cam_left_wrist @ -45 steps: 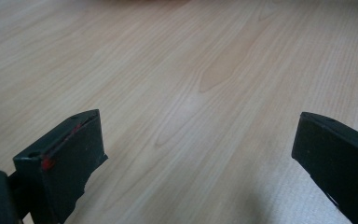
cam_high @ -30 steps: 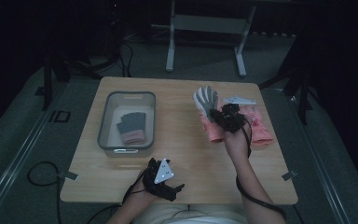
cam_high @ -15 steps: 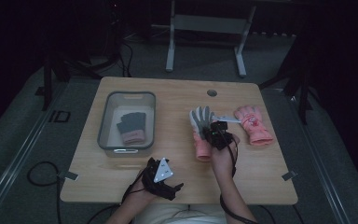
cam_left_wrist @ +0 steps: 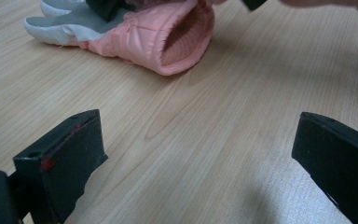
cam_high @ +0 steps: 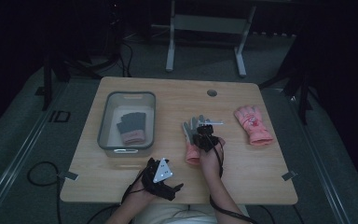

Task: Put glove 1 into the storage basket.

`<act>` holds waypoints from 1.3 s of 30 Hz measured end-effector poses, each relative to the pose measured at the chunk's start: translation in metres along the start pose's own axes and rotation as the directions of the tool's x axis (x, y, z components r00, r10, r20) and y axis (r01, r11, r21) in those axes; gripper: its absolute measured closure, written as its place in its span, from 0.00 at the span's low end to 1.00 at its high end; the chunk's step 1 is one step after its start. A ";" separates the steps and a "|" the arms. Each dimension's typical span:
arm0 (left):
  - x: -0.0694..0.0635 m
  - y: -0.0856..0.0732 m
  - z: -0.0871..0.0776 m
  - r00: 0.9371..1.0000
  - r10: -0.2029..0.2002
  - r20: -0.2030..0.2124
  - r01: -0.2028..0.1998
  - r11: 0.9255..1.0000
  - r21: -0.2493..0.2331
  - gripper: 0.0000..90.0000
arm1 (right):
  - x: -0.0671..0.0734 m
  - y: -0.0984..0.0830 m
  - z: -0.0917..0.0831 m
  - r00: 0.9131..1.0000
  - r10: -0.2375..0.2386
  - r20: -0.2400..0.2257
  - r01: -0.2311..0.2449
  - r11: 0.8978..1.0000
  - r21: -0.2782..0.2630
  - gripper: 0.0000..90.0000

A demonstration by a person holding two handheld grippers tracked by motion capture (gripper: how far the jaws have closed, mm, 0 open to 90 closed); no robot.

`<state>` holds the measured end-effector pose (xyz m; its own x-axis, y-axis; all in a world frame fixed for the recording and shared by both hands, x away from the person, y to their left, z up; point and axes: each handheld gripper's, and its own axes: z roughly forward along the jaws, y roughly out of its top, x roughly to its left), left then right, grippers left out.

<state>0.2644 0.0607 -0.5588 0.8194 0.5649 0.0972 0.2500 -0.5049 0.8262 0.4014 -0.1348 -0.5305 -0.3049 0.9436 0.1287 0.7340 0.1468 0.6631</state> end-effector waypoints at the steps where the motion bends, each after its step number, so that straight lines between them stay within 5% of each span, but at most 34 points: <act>1: 0.000 0.000 0.000 1.000 0.003 -0.002 -0.003 1.000 0.001 0.02 | 0.000 0.000 0.002 1.000 -0.009 0.001 0.009 1.000 0.009 0.95; 10: 0.000 0.000 0.000 1.000 0.002 -0.006 -0.002 1.000 -0.001 0.02 | 0.000 0.005 -0.004 0.999 -0.042 -0.014 0.042 0.999 0.003 0.86; 16: 0.001 -0.001 0.000 1.000 -0.001 -0.006 0.001 1.000 0.001 0.02 | -0.008 0.023 -0.049 0.993 -0.114 -0.030 0.109 0.986 -0.129 0.78; 23: 0.002 -0.001 0.001 1.000 -0.012 -0.009 0.012 1.000 -0.006 0.02 | -0.069 0.040 -0.078 0.980 -0.187 -0.066 0.168 0.960 -0.225 0.74; 26: 0.002 -0.002 0.001 1.000 -0.007 -0.008 0.007 1.000 -0.006 0.02 | -0.102 0.046 -0.082 0.978 -0.208 -0.031 0.196 0.955 -0.223 0.74; 31: 0.003 -0.002 0.002 1.000 -0.014 -0.005 0.014 1.000 -0.001 0.02 | -0.152 0.057 -0.083 0.984 -0.170 0.060 0.178 0.965 -0.194 0.73; 35: 0.003 -0.002 0.001 1.000 -0.012 -0.005 0.012 1.000 -0.004 0.02 | -0.184 0.062 -0.077 0.979 -0.167 0.119 0.183 0.972 -0.149 0.65; 39: 0.003 -0.003 0.001 1.000 -0.015 -0.008 0.015 1.000 -0.006 0.02 | -0.209 0.060 -0.065 0.962 -0.198 0.187 0.216 0.973 -0.080 0.63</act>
<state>0.2666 0.0627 -0.5615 0.8113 0.5778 0.0893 0.2591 -0.4922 0.8310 0.4697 -0.3424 -0.4700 -0.3253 0.9344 -0.1451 0.6001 0.3226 0.7320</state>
